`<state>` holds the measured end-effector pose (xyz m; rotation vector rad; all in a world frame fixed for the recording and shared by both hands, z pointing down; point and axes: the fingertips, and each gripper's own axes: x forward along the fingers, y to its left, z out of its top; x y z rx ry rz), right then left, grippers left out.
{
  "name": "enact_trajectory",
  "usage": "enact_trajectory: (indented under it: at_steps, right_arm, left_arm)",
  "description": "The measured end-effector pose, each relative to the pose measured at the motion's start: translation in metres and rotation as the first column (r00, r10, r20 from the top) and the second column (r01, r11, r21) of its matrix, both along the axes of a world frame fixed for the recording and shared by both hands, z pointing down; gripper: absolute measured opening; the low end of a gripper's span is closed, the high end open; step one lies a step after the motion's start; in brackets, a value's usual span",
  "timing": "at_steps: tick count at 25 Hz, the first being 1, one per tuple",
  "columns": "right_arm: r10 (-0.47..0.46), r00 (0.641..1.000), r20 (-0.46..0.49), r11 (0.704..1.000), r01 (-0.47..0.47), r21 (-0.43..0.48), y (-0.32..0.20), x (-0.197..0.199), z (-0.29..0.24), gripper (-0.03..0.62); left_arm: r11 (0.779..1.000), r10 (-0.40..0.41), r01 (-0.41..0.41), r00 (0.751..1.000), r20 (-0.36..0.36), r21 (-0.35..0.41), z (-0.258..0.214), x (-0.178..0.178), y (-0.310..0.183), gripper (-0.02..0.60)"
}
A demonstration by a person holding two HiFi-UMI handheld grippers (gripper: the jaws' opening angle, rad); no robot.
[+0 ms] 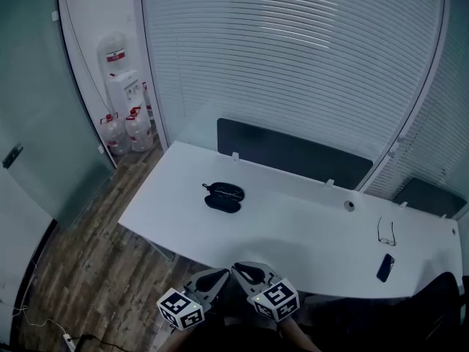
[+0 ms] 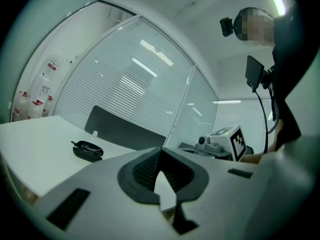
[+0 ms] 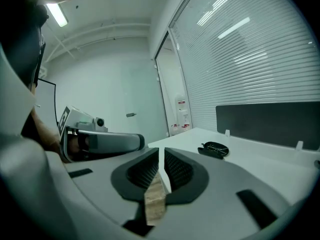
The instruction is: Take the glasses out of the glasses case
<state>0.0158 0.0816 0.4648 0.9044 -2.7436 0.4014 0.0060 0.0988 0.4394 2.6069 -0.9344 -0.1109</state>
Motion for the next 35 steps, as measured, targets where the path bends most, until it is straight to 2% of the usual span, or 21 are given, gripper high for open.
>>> enact_trajectory:
  at_steps: [11, 18, 35]
  right_arm:
    - [0.044, 0.999, -0.015, 0.999, -0.045, -0.030, -0.078, -0.025, -0.003, 0.031]
    - [0.087, 0.996, -0.016, 0.995, -0.087, -0.042, -0.123, -0.036, -0.005, 0.041]
    - [0.149, 0.984, -0.098, 0.986, -0.155, -0.061, -0.193, -0.051, 0.012, 0.051]
  left_arm:
    - [0.997, 0.081, -0.081, 0.996, 0.028, -0.004, -0.002, -0.019, -0.078, 0.003]
    - [0.992, 0.128, -0.127, 0.992, 0.021, -0.023, -0.001, -0.029, -0.123, 0.003]
    - [0.973, 0.226, -0.226, 0.974, 0.007, -0.043, 0.008, -0.042, -0.180, 0.003]
